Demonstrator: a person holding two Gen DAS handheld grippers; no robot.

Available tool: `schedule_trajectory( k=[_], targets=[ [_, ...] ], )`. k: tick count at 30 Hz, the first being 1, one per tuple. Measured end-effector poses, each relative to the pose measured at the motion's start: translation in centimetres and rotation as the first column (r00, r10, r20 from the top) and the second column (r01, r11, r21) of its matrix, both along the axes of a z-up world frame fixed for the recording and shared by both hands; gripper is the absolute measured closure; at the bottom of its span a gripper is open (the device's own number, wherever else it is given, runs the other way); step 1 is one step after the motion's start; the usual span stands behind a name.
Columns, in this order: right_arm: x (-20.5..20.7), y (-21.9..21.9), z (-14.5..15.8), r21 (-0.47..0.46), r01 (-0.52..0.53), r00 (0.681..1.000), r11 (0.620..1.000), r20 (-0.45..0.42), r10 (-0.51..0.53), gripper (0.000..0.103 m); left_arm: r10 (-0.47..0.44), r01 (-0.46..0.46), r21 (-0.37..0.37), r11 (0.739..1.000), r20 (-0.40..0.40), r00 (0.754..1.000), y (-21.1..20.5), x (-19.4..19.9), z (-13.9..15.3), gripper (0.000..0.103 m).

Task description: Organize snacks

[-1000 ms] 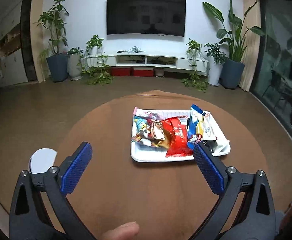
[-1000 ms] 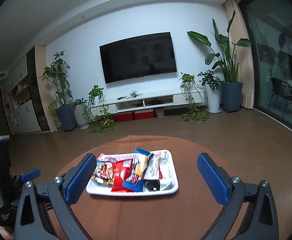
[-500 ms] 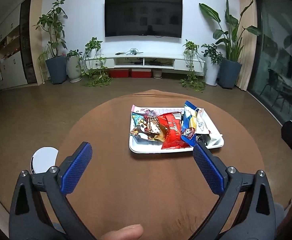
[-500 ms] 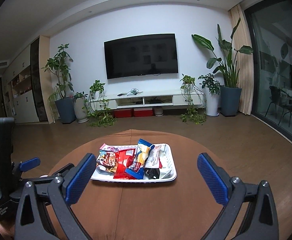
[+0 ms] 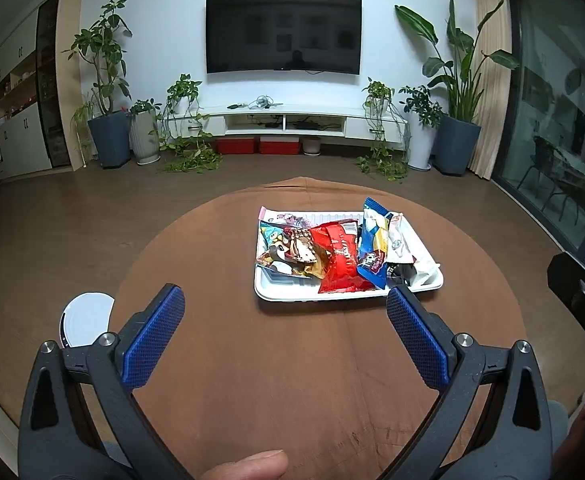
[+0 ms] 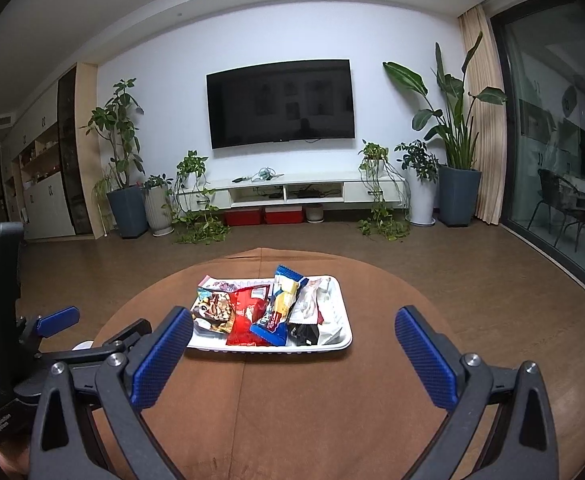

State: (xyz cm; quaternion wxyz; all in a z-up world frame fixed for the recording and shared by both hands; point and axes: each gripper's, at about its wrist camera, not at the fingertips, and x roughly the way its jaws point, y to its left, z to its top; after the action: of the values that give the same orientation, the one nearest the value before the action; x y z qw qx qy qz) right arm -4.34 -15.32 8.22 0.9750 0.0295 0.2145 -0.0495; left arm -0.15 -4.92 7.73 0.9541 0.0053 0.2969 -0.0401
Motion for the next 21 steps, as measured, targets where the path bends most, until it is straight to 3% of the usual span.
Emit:
schedule_trajectory(
  k=[21],
  targets=[
    [0.55, -0.05, -0.46, -0.008, 0.005, 0.999, 1.0, -0.031, -0.005, 0.0, -0.004, 0.004, 0.003, 1.0, -0.014, 1.0, -0.02, 0.37, -0.39, 0.001]
  ],
)
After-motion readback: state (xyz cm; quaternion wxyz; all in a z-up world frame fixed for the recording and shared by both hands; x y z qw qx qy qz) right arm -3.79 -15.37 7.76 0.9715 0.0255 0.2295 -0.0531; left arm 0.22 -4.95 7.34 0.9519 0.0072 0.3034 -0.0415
